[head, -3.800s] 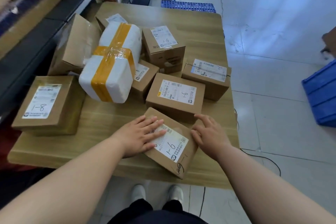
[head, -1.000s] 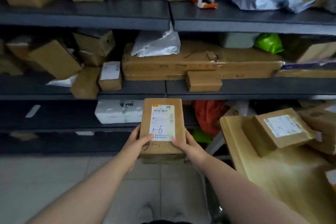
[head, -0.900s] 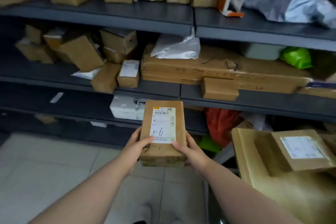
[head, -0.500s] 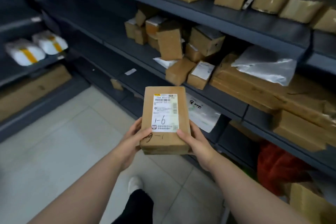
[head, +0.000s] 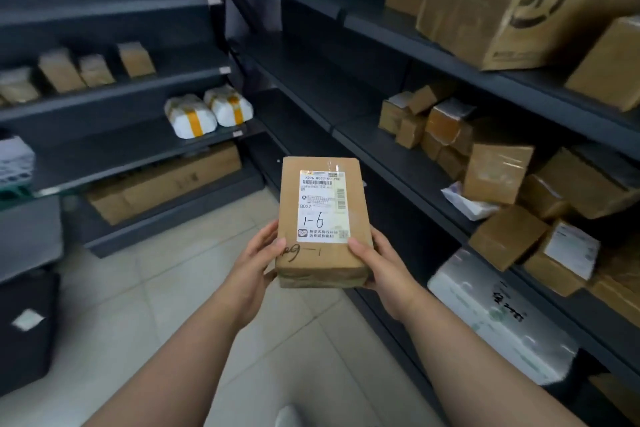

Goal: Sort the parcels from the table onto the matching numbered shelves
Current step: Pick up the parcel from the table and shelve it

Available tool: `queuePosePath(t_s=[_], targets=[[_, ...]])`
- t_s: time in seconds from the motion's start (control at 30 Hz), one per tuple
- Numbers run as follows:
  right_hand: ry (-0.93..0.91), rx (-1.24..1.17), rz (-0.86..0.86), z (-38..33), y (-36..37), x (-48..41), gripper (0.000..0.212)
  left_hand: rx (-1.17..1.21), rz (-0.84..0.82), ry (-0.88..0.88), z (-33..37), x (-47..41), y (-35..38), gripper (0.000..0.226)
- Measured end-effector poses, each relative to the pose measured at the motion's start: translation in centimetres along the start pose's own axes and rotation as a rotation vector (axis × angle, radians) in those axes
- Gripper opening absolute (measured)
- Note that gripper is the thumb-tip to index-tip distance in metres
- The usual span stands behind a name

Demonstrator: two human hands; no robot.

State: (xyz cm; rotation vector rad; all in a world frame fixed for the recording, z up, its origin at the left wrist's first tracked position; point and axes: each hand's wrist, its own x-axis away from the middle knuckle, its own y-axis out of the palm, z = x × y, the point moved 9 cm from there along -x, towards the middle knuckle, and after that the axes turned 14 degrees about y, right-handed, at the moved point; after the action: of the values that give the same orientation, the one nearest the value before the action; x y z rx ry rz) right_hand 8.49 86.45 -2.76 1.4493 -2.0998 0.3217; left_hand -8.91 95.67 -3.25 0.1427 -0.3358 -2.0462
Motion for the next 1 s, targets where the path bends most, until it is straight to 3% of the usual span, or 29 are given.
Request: queuePosePath(t_s=[0.3,0.43,0.63,0.8,1.0], targets=[[0.081,0.137,-0.152,-3.7,10.2,-9.3,0.105,-0.007,0.167,0.057,2.5,-5.2,-9.9,0.048],[0.118,0.176,-0.228,-5.5,14.1,-13.8,0.085,0.019,0.259,0.037,2.3,-8.0,-13.9,0.046],[0.103,0.255,-0.298,-11.0,20.0,-21.4,0.085,0.053,0.388,0.071,4.5,-14.7,-19.7,0.043],[0.086,0.271,-0.366,-16.7,26.0,-28.2,0.054,0.081,0.523,0.113,7.9,-20.7,-24.8,0.044],[0.086,0.341,-0.474,-21.0,33.0,-33.5,0.058,0.095,0.676,0.181,10.6,-24.7,-30.3,0.042]])
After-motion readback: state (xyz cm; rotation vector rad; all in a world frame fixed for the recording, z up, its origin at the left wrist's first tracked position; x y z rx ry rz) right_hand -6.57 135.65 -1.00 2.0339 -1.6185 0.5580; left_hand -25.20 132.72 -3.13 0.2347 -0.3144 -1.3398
